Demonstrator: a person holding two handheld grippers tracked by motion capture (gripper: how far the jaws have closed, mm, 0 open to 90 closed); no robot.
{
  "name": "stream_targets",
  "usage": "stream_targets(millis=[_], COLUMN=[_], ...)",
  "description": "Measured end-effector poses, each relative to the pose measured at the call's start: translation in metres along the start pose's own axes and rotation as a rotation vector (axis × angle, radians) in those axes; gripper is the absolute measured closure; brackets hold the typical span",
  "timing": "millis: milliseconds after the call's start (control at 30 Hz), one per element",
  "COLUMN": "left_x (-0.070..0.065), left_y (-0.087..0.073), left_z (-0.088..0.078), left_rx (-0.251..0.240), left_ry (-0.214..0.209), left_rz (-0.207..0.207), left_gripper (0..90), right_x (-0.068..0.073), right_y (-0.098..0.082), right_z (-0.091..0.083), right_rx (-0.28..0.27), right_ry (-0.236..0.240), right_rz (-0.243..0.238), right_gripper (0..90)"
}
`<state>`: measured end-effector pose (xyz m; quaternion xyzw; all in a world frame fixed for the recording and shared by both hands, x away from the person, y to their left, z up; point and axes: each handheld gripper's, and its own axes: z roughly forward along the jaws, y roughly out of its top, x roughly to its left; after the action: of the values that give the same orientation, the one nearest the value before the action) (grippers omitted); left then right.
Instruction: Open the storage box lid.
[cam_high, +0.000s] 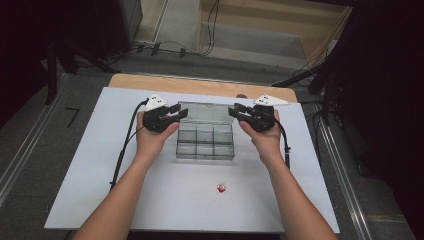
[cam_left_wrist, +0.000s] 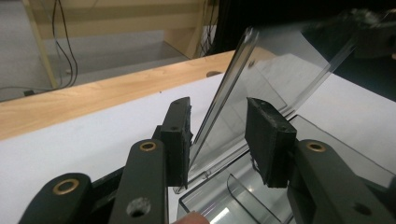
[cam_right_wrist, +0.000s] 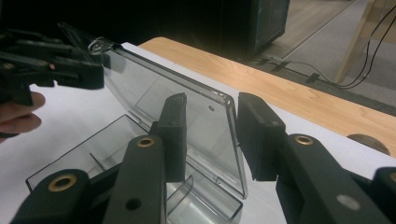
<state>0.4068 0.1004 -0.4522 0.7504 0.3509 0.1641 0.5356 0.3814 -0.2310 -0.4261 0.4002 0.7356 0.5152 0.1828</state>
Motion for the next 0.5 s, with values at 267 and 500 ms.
stream_targets(millis=[267, 500], left_x=[0.008, 0.014], left_y=[-0.008, -0.014], left_z=[0.010, 0.015], left_rx=[-0.017, -0.016], left_ry=[-0.038, -0.062], left_rz=[-0.023, -0.053], left_gripper=[60.4, 61.2], right_x=[-0.006, -0.012], right_y=[0.001, -0.005], right_z=[0.004, 0.013], right_rx=[-0.006, 0.004], right_ry=[0.008, 0.017], right_rz=[0.030, 0.056], right_gripper=[64.2, 63.3])
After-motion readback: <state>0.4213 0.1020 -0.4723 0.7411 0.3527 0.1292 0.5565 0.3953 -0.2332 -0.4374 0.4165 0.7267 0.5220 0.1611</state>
